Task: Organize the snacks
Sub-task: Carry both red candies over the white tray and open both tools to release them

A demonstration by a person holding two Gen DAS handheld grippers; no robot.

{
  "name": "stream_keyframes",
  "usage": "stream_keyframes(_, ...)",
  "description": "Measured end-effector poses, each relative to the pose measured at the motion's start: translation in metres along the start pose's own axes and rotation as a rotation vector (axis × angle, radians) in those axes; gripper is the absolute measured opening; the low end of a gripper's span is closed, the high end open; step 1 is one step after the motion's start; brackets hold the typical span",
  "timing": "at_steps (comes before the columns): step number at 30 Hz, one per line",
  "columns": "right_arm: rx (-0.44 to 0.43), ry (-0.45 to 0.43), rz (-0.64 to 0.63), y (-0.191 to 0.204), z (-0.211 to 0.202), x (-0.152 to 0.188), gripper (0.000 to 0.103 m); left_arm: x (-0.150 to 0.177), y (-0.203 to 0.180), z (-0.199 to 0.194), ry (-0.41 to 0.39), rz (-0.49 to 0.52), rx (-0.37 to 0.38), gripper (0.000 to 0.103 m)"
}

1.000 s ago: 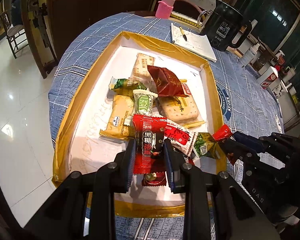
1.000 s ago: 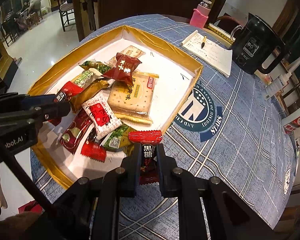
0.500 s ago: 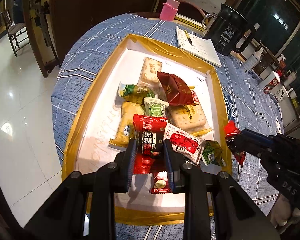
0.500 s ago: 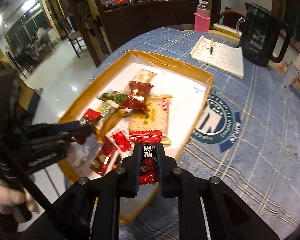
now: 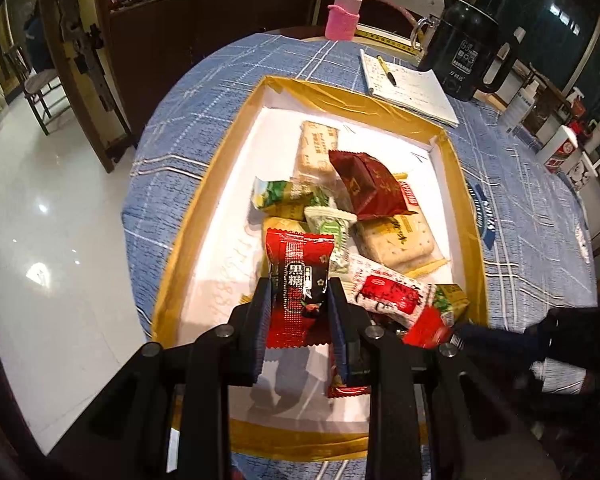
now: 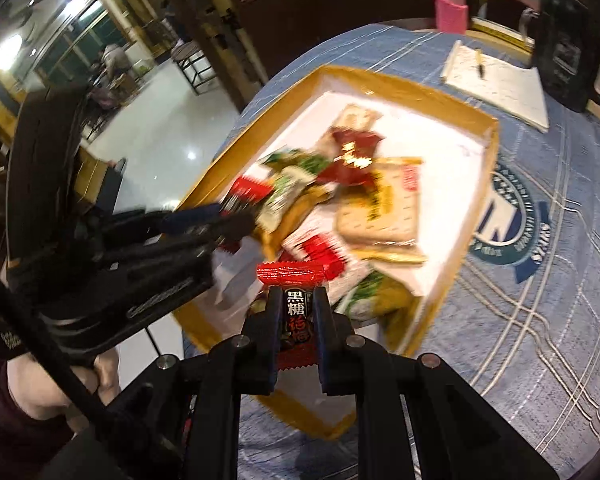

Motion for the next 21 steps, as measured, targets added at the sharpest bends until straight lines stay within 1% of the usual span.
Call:
stream_keyframes(3,0.000,0.024,-0.012,0.006,0.008,0.006,0.013,0.000,0.003,0.000,-0.001,0.015,-0.026,0.029)
stream_keyframes(7,0.025,0.034,-0.002,0.000,0.016,0.007,0.013,0.000,0.005,0.002,0.000,0.023,-0.039,0.029)
stream_keyframes(13,0.063,0.041,0.027,-0.015,0.025,0.004,0.013,0.000,0.007,0.003,0.006,0.029,-0.044,0.029)
stream_keyframes(21,0.089,0.041,0.019,-0.015,0.029,0.001,0.013,0.002,0.007,0.009,0.022,0.036,-0.036,0.029)
Point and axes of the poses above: each gripper's, at about its wrist camera, not at the fingertips, and z roughly the way its jaws point, y to its left, x to its underside, the point moved 9 cm from there along z, roughly the way its jaws point, and after that the axes turned 3 degrees about z, right-handed, at the moved point
